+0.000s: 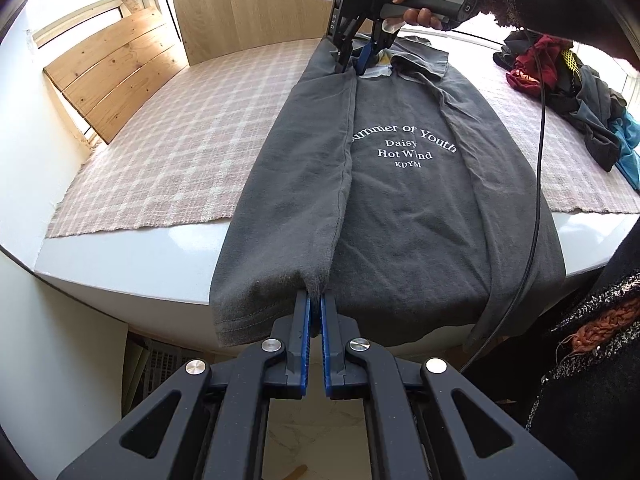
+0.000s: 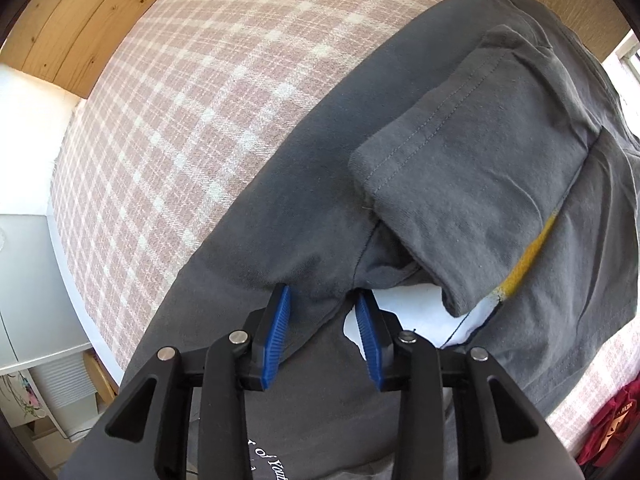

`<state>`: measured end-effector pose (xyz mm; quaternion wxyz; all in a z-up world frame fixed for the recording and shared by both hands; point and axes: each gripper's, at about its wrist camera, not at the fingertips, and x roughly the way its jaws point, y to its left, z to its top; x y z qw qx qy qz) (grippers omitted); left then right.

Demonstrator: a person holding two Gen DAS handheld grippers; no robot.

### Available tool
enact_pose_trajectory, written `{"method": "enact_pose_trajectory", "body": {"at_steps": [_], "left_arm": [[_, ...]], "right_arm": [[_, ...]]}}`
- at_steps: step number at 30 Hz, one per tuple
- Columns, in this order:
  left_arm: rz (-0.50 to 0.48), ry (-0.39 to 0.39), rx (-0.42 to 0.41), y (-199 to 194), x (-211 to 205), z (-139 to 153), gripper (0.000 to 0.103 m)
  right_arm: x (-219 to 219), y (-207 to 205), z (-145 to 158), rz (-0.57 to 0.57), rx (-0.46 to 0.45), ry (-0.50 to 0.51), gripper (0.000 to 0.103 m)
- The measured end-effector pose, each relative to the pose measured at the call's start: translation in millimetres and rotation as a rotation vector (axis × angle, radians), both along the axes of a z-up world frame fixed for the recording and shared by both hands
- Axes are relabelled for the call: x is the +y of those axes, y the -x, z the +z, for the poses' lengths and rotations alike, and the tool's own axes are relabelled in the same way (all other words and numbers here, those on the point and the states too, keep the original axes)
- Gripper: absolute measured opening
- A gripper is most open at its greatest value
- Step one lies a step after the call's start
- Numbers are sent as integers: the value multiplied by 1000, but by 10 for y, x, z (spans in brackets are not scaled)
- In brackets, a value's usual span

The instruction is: Fold clothes

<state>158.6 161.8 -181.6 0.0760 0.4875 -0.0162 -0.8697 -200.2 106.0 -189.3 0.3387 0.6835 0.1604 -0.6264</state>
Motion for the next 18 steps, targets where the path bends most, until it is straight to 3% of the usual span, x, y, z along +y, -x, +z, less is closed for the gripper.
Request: {"method": "enact_pose_trajectory", "body": {"at_steps": [1,4,9,13,15,18], "left_arm": [[-1,1,3,-4,1,14,4],[0,7,9,-36,-5,81,4],[3,-10,14,-121,19,191,4],[-29,-35,11,-142,174,196,4],[-44,-55,2,-112,254,133,4],[-64,-70,-14,-50,370,11,4]], "right_arm": [[-2,-30,34,4,-15,17,4],[197,-24,80,7,-27,54,3],[397,114,474,29,-14,97,3],[471,109,579,50,3,69,3],[594,81,167,51,7,49,3],[699,138,42,50,22,28,3]]}}
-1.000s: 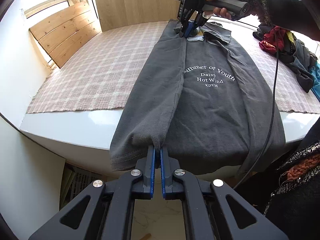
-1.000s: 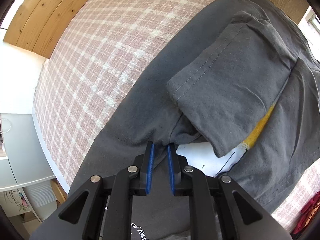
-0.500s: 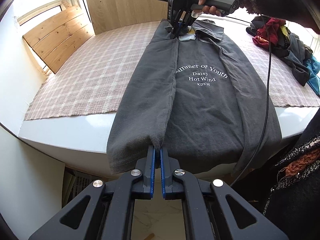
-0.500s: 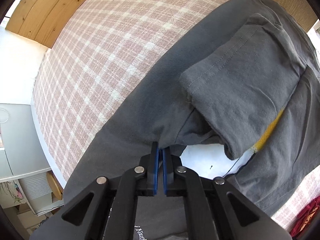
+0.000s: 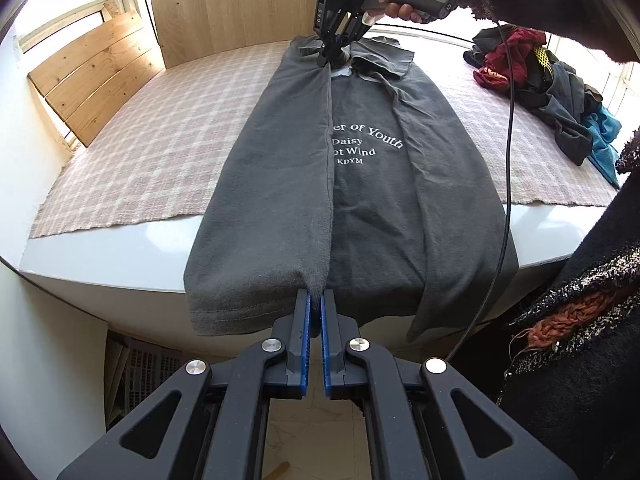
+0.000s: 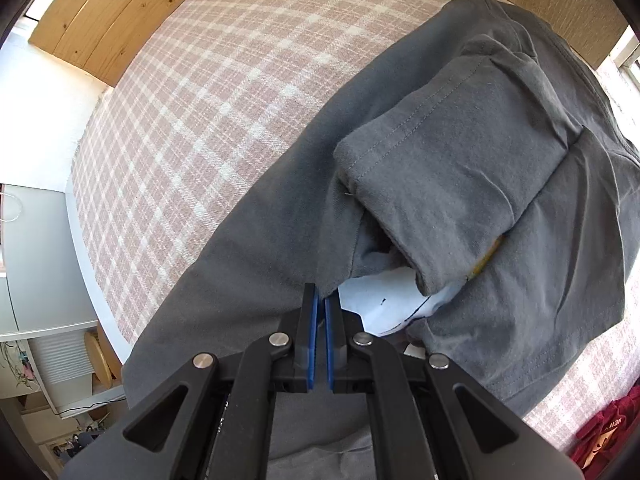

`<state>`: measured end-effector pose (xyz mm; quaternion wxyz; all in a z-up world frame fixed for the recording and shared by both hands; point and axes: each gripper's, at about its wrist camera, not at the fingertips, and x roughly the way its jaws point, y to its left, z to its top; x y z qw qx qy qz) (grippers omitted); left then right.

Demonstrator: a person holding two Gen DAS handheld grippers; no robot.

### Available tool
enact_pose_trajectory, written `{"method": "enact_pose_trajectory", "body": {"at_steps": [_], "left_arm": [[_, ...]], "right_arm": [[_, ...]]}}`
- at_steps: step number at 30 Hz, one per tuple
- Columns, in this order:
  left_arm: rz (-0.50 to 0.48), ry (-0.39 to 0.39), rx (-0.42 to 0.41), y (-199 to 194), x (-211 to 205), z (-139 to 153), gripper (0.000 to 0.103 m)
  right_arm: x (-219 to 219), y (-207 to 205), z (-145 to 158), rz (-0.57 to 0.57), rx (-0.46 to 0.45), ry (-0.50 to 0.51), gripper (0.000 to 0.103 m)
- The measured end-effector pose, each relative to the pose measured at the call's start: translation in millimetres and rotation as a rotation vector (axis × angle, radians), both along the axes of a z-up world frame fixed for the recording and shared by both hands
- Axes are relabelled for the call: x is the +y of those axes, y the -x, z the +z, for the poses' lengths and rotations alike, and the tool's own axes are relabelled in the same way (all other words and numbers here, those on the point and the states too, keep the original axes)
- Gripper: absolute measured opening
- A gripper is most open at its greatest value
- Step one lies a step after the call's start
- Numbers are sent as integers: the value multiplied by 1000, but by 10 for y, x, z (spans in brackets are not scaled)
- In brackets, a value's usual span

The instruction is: Fold clothes

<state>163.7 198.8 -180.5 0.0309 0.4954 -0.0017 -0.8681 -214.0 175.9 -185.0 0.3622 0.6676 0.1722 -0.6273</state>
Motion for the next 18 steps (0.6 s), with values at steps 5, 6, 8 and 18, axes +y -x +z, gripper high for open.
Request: {"method": "enact_pose_trajectory", "body": {"at_steps": [5,6,8,18], "left_arm": [[-3,-38,-33,35,80,-202,4],[3,-45,-47,19,74,-245,5],[21,-59,-55,-78,21,-248,9],[166,-45,-12,-222,-959,-68,29]], "right_arm": [[64,6,-163,26,35,-40,4],[107,17,-180,37,43,-47,4],[109,-2,-184,60,47,-64,9],[626,-221,383,68,143,55,21]]}}
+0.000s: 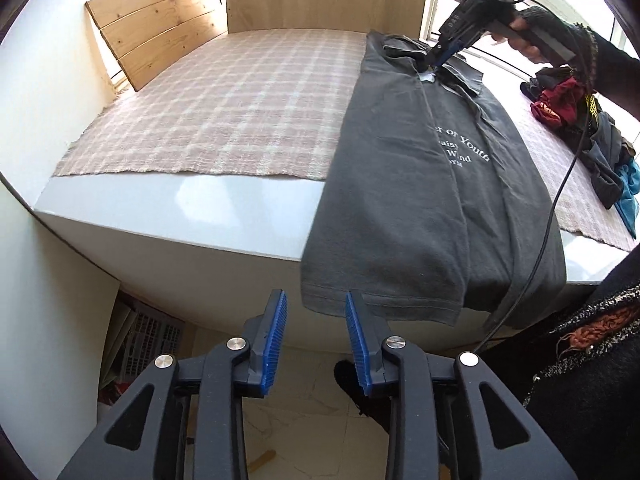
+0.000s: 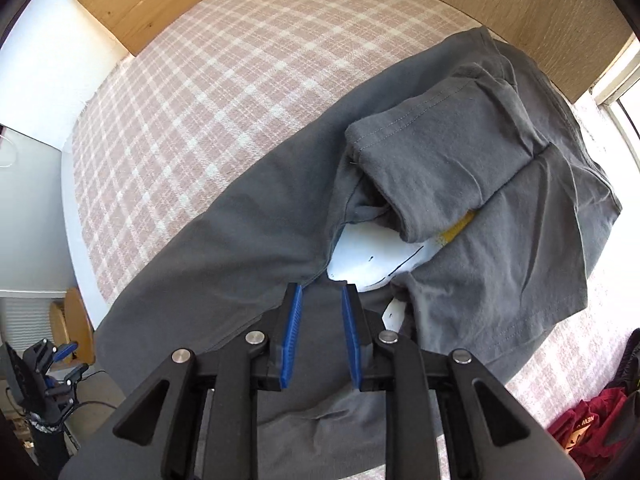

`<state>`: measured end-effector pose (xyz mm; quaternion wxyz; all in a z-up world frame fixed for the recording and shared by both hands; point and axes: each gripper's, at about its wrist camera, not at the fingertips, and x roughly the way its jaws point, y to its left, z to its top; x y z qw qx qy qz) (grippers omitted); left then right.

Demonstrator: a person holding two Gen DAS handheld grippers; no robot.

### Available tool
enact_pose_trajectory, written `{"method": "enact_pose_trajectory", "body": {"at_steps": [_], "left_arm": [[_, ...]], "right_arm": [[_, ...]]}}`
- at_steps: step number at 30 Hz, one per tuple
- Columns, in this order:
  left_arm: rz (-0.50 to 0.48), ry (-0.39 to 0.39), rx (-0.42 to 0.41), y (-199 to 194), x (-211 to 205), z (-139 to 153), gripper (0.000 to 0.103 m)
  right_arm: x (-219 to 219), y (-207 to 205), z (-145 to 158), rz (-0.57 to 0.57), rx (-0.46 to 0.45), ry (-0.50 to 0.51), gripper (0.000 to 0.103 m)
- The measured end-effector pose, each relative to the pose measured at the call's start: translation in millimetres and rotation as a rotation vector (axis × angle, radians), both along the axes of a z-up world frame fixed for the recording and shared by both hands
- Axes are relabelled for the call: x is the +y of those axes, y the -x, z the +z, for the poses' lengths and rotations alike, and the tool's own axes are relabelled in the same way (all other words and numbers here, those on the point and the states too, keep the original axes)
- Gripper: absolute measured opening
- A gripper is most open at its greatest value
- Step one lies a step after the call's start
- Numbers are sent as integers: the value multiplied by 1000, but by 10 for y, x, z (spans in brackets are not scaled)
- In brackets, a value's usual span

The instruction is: Fold clothes

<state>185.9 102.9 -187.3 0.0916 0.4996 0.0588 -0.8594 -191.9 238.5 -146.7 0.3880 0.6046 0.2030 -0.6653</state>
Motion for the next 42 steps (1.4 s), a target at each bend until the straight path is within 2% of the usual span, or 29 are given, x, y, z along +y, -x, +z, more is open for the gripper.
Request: {"method": "enact_pose_trajectory", "body": {"at_steps": [2,4,8,11,13,14,18,21,24,28,29,30,31,35,37,39,42], "left_arm": [[-24,22,-7,148,-77,3,29],[-71,24,11,334,-65,63,29],[-173,16,3,746,52,57,30],[-199,5,-23,936,85,-15,30],[-209,-5,-39,1040,95,-63,30],[-212,-11,-48,1088,94,-87,30],[-211,-30,-80,1241,61,-167,30],[-212,-42,-96,1325,36,-197,30],[-215,-46,-106,1393,7,-207,31],[-221,-56,-116,1466,-40,-224,37],[-225,-57,-115,1474,-45,-224,38],[-229,-58,-114,1483,-50,-225,38],[-231,-60,-113,1487,-54,-225,38],[-220,-72,-99,1473,-69,-227,38],[-211,-75,-88,1450,-74,-229,38],[-197,-81,-78,1421,-90,-226,38],[-190,-78,-69,1362,-96,-231,38]], "right_arm": [[226,77,166,-46,22,64,21],[9,113,120,-107,54,106,21],[-123,636,168,-181,81,114,21],[-157,1078,203,-214,93,107,21],[-280,1322,192,-206,109,92,37],[-372,1425,167,-194,129,78,40],[-800,1797,-88,-129,245,3,41],[-992,2025,-392,-122,187,-12,41],[-994,2319,-609,-125,128,-27,41],[-993,2356,-779,-96,76,-15,39],[-987,2344,-811,-87,71,-19,32],[-984,2329,-837,-74,66,-20,11],[-981,2309,-835,-59,81,-21,8],[-1003,2247,-804,-28,257,-77,7],[-1044,2199,-783,6,298,-97,9],[-1047,2158,-664,-9,343,-109,16],[-957,1931,-343,-37,447,-64,16]]}}
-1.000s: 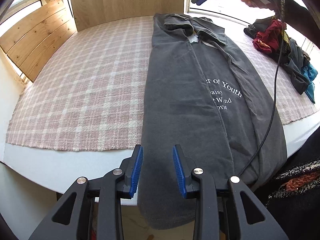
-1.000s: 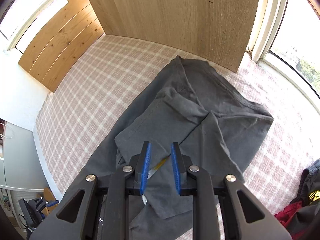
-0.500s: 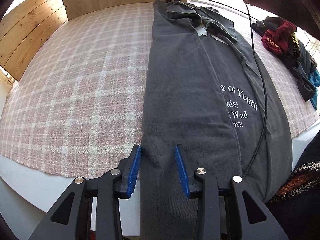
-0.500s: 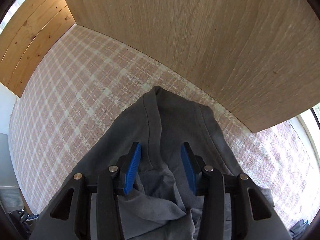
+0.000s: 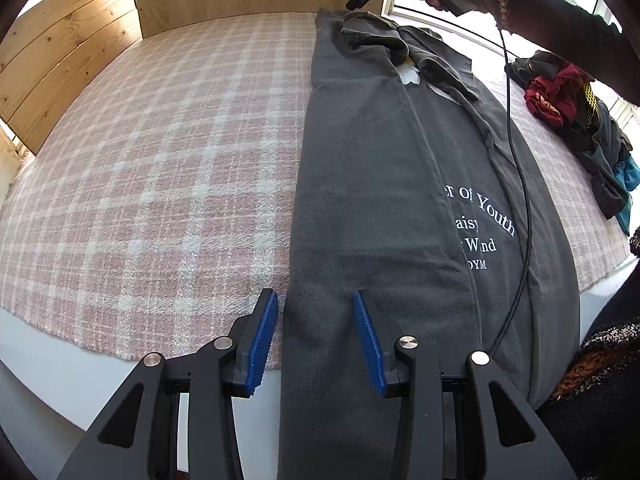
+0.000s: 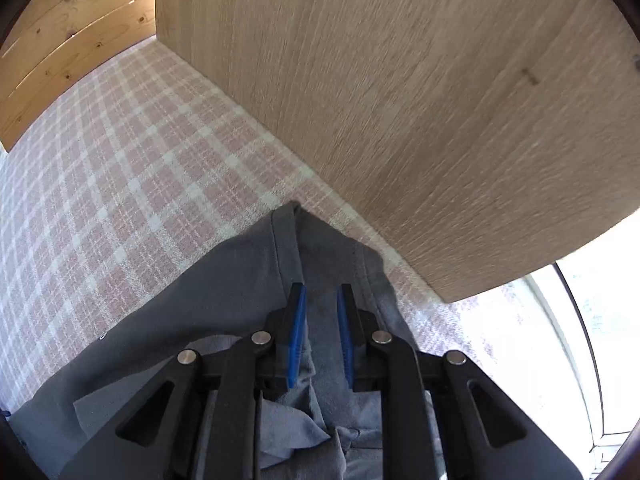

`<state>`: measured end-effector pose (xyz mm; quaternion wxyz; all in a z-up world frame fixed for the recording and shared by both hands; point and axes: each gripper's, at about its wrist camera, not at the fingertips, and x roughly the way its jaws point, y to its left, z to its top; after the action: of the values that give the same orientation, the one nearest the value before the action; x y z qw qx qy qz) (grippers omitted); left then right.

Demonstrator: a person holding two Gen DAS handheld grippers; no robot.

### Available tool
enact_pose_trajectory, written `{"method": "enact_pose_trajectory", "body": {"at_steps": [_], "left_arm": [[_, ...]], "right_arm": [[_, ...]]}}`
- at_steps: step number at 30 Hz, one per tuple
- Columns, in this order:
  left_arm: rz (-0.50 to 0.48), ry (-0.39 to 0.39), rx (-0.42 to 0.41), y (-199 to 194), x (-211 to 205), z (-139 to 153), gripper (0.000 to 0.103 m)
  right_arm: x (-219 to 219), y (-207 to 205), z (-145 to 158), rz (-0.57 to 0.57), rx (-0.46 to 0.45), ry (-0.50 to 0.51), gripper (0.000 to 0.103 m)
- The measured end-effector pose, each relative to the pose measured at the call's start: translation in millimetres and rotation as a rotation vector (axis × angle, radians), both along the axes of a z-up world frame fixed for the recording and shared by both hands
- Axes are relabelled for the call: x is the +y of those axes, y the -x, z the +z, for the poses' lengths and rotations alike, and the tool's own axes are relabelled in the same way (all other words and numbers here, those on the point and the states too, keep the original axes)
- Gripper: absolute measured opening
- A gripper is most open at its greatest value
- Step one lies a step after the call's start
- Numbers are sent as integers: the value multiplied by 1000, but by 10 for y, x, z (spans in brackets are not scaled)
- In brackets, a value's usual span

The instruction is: Fold clothes

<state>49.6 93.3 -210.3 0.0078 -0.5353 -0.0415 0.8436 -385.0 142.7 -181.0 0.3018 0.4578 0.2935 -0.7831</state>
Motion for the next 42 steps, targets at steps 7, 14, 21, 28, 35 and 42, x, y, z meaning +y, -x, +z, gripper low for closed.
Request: {"method": "enact_pose_trajectory", "body": {"at_steps": [7,14,21,28,35,42], "left_arm": [[18,18,4,-434,115,-79,38],[58,16,-2,-1123,290,-188,38],[105,-9,56,-1830,232,40,37],[-57,27,131,-1751,-9,392,37],[-323,-106,102,-1108,-228,453,37],[-592,-151,8,-1481,-281,263,37]], "right_arm": [[5,-1370,-124,306,-357,84,16],[-125,-1827,-401,334,-323,16,8],[717,-1917,419,124,-359,259,11],[1893,-2766,1310,-24,-210,385,27],[2461,-4138,556,-380,-267,389,27],[2504,-5559,-119,-755,-343,424,27]]}}
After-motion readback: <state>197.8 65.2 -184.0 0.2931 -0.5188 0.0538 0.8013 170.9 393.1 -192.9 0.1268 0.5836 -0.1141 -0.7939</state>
